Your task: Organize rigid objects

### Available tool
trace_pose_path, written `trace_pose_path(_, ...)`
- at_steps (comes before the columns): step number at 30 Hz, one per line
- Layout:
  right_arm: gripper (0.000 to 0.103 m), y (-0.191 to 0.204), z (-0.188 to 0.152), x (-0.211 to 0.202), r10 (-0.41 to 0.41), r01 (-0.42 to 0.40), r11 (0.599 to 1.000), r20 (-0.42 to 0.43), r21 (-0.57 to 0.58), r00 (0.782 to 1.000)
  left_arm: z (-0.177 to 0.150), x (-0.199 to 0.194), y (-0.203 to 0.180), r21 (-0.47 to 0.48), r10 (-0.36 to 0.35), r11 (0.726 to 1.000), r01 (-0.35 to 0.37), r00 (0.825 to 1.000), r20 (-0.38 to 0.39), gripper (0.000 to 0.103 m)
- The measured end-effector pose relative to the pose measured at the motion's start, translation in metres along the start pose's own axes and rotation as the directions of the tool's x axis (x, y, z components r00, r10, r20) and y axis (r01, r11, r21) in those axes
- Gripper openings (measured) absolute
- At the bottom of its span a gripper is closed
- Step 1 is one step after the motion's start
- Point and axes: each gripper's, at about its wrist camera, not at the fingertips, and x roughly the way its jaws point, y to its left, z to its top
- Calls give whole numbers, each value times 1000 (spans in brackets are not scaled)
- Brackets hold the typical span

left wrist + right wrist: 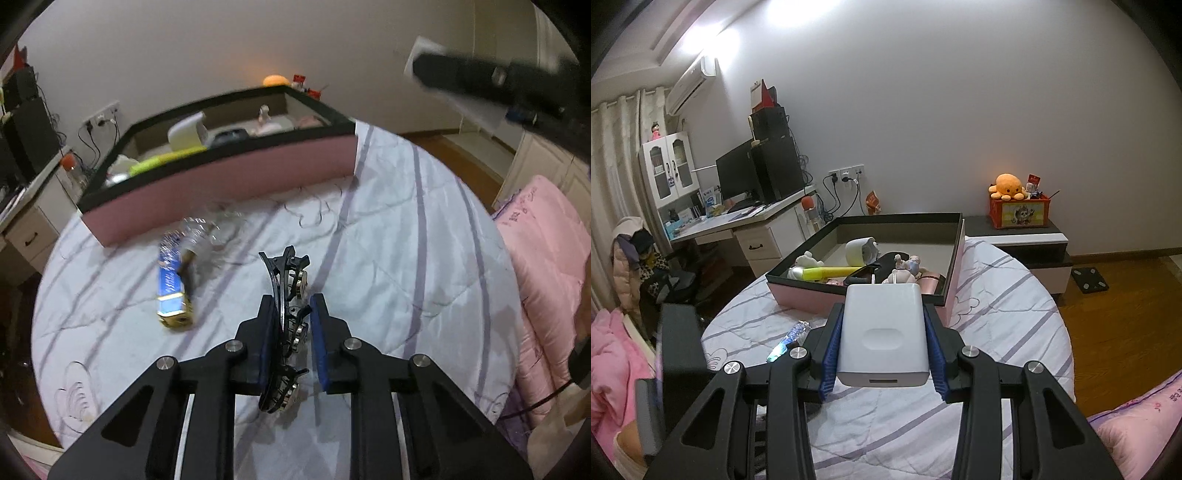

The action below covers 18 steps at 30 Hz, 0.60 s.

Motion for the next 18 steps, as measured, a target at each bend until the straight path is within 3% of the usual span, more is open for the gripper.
trace_pose_path(9,42,14,4,-1,14,-14,1000,8,-16,1000,16,-42,17,-22,51,999,-49,994,95,19)
trace_pose_path(18,42,31,26,8,29,-28,998,24,-56,999,50,-80,53,-62,112,993,-100,971,211,19)
